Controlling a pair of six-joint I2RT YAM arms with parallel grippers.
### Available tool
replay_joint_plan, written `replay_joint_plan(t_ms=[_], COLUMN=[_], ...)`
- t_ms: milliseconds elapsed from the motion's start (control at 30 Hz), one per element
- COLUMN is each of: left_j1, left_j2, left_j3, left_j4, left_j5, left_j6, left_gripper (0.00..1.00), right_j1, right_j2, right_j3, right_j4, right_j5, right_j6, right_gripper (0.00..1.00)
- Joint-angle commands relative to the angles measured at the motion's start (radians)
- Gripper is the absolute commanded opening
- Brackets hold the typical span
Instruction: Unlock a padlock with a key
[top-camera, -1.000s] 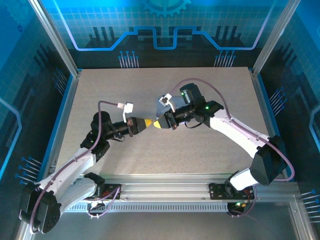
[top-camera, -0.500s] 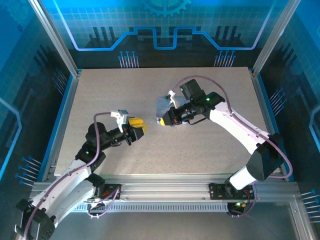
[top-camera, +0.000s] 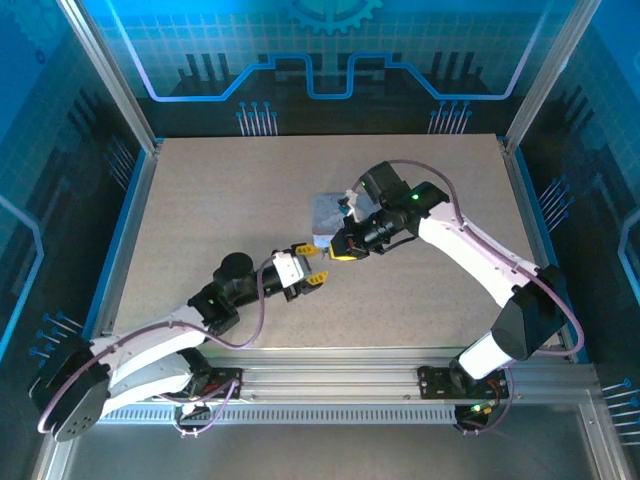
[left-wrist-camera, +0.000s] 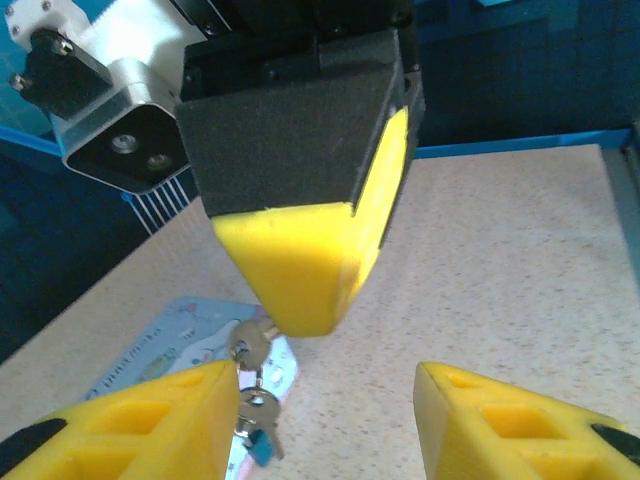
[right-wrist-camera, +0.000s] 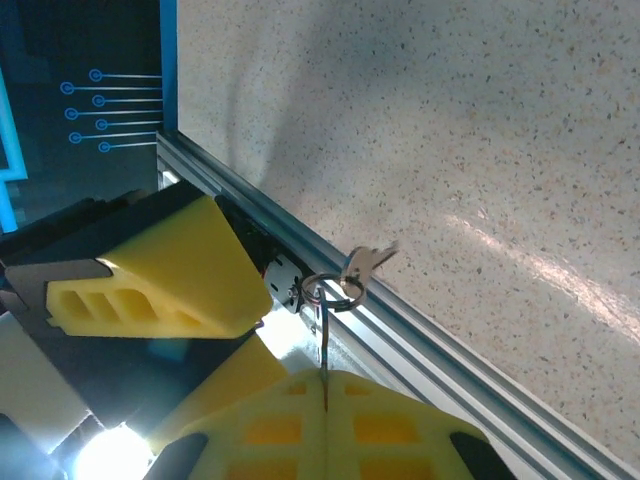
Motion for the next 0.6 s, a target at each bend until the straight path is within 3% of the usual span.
replay_joint_plan(t_ms=[0, 567], left_j1=[-0.009, -0.010], left_j2=[0.049, 0.149], left_j3=[-0.016, -0.017], left_j4=[0.175, 0.223], left_j5=[-0.059, -0.077], left_j6=[0.099, 0.180], left_gripper=[0.49, 0.31], right_j1=[-0.006, -0.003], right_j2=[-0.005, -0.015], right_j3=[0.011, 0.004], right_j4=[-0.035, -0.009], right_j5=[-0.028, -0.093], right_j6=[0.033, 0.081], right_gripper=[0.00, 0.00])
